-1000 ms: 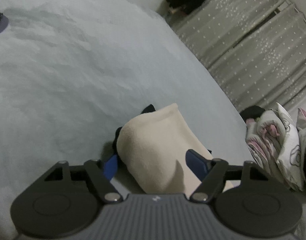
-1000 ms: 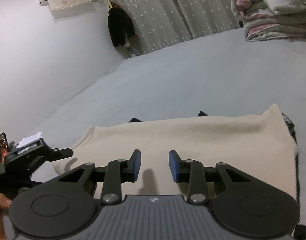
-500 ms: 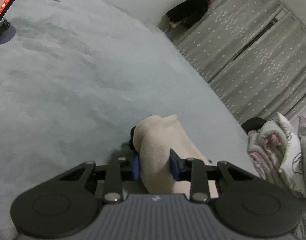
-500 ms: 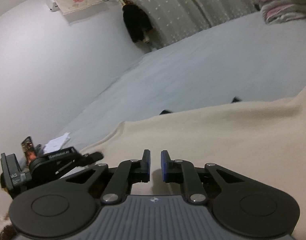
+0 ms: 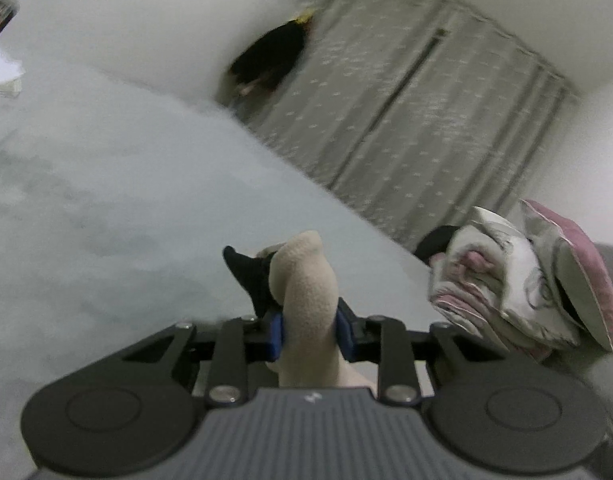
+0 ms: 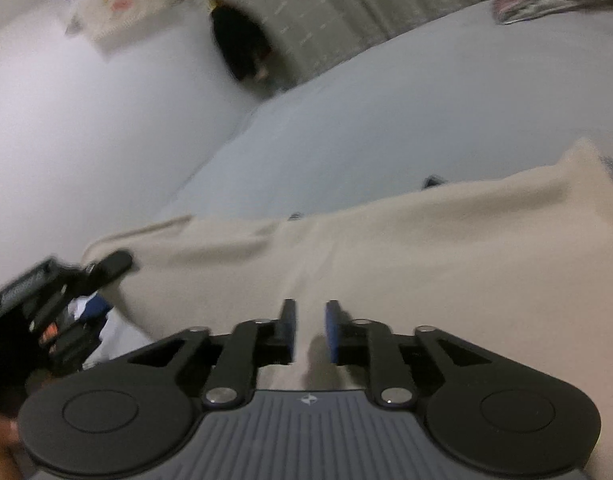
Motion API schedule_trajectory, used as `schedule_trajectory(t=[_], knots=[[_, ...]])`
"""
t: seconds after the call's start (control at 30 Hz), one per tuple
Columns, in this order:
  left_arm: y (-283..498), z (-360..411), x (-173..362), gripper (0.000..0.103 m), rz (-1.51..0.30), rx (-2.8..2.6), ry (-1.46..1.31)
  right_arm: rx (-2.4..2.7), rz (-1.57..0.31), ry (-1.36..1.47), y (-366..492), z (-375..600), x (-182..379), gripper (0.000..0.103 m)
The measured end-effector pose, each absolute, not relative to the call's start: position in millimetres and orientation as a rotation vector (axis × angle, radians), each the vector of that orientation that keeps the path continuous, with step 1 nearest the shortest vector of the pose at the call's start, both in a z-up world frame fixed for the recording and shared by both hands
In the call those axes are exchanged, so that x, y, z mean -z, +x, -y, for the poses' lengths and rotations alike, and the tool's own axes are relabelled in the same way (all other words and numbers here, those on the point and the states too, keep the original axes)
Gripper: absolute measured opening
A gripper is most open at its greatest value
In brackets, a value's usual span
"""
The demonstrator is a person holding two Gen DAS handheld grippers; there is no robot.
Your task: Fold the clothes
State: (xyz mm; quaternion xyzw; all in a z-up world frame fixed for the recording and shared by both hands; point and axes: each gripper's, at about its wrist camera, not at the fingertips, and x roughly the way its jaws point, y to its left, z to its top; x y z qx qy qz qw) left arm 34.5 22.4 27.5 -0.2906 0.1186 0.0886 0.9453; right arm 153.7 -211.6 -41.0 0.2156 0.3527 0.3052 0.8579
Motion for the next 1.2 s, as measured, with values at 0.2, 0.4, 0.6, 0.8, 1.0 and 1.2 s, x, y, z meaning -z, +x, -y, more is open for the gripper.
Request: schedule_trajectory(t=[0.2, 0.4, 0.6, 0.8, 1.0, 1.2], knots=[[37, 22, -50, 0.024, -0.212, -0.052, -0.471, -0.587, -0.725, 0.621, 157, 246, 41, 0.035], [44, 65, -55, 0.023, -0.23, 0.073, -0.398, -0.568, -0.698, 0.777, 159, 276, 40, 0.037], [58, 103, -44, 0.023, -0.302, 0.178, -0.338, -0.574, -0.671, 0.923, 160, 302, 44, 0.037], [71, 134, -17, 0.025, -0.439, 0.301, -0.242, -0.562, -0.663, 1.193, 165, 339, 67, 0.045], [70, 145, -1, 0.041, -0.515, 0.437, -0.135, -0.536, -0.701, 1.265, 172, 356, 80, 0.046], [67, 123, -12, 0.054, -0.507, 0.599, -0.215, -0.529, -0.711, 1.235, 175, 353, 75, 0.047]])
